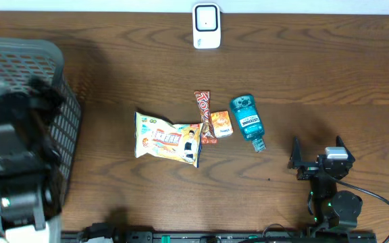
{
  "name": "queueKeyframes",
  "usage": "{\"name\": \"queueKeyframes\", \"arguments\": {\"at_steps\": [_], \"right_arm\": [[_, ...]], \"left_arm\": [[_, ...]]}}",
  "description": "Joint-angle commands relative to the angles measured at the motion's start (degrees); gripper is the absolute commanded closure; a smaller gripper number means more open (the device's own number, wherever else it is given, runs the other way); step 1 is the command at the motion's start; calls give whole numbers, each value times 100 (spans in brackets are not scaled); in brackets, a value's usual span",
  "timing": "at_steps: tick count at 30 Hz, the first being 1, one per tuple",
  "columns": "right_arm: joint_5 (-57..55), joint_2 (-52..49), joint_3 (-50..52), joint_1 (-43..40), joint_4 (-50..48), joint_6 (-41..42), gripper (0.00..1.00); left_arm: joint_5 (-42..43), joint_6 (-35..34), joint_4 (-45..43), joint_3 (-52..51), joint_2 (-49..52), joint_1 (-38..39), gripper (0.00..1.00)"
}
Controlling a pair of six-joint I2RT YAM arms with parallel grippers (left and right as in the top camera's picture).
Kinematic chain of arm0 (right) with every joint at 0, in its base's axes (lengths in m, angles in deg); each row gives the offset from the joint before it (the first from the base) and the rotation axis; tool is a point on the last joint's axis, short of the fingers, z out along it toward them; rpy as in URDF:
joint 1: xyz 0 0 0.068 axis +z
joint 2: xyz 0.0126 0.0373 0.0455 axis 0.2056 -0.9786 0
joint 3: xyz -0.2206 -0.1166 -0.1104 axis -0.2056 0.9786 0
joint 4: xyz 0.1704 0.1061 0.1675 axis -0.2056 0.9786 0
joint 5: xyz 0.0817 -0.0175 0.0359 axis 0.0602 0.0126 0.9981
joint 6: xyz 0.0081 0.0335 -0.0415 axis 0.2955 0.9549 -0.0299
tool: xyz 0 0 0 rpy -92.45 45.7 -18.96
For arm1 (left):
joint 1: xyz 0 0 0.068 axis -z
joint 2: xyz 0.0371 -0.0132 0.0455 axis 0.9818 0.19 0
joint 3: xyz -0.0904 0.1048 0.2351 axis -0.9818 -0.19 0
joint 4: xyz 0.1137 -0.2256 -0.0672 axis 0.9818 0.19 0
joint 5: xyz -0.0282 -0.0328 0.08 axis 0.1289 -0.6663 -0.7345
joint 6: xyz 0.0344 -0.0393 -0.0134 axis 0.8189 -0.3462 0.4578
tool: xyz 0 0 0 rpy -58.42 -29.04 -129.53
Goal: Scan the item barcode
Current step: 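Reach into the basket and grasp the mint-green wipes pack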
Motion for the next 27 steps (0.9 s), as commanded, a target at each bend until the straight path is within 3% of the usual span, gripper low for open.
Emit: {"name": "queueKeyframes", "arguments": {"at_steps": [1,6,8,20,23,27], "right_arm": [[-7,28,9,-9,24,72,1],[-7,28,9,-9,24,72,1],[-7,28,9,-9,24,72,1],[-7,28,9,-9,24,72,1],[-7,28,9,-9,24,72,1],[-7,28,9,-9,24,72,1]], "left_arm": [[428,-426,-2,24,404,-916,2],[1325,-1255,17,24,1405,-2061,2],[1587,-1290,15,24,1781,-2258,2],[1731,-1283,-549,24,4428,-2385,2],[1749,-1025,-905,24,4874,-2371,2],[2208,-63,-1506,24,5270,-2337,2]]}}
